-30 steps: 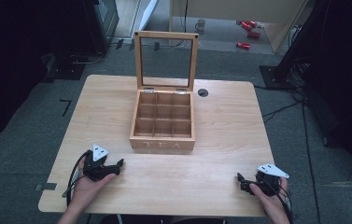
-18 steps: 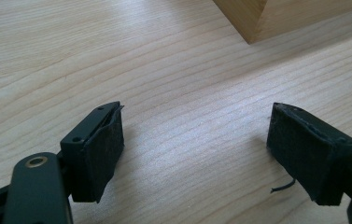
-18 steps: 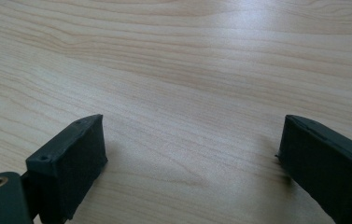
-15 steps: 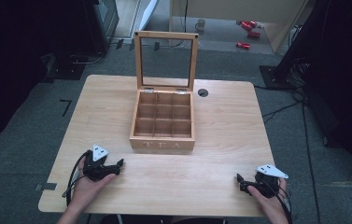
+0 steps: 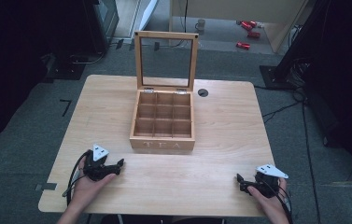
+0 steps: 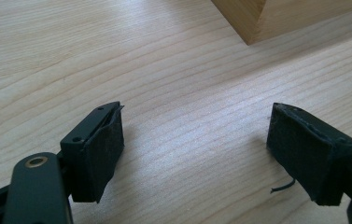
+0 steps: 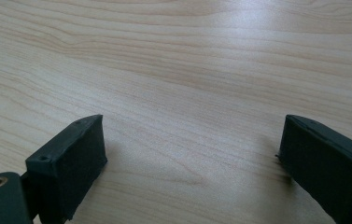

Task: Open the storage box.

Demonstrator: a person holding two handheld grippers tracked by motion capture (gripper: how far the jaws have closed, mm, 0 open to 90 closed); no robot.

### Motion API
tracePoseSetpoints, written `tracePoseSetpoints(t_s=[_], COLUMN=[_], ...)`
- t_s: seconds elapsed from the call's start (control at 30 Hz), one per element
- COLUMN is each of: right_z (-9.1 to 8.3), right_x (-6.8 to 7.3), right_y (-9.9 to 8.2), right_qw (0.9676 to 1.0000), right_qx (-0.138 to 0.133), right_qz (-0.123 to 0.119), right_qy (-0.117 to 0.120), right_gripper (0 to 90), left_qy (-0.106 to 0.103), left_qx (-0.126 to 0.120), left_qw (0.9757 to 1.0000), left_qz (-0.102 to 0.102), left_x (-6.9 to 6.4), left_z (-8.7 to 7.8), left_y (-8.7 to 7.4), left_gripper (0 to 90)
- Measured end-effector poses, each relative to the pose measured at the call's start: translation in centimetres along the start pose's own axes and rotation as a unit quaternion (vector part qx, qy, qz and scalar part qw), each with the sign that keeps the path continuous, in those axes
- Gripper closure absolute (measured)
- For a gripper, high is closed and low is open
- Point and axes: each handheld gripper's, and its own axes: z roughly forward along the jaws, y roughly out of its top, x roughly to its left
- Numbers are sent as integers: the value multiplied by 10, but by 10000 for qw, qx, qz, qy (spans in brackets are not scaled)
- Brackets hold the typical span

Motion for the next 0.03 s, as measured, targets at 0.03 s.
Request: tracePoseSetpoints(t_s=[0.03], right_z=[0], right_x=[0], right_y=[0], right_qw=[10000], right_qx=[-1], right_qz=[-1], right_qy=[1], right_gripper=[68], left_qy=[-1], left_qx=[1], left_qw=[10000], left_qz=[1], left_x=[0], left_z=[0], left_y=[0], left_gripper=[194])
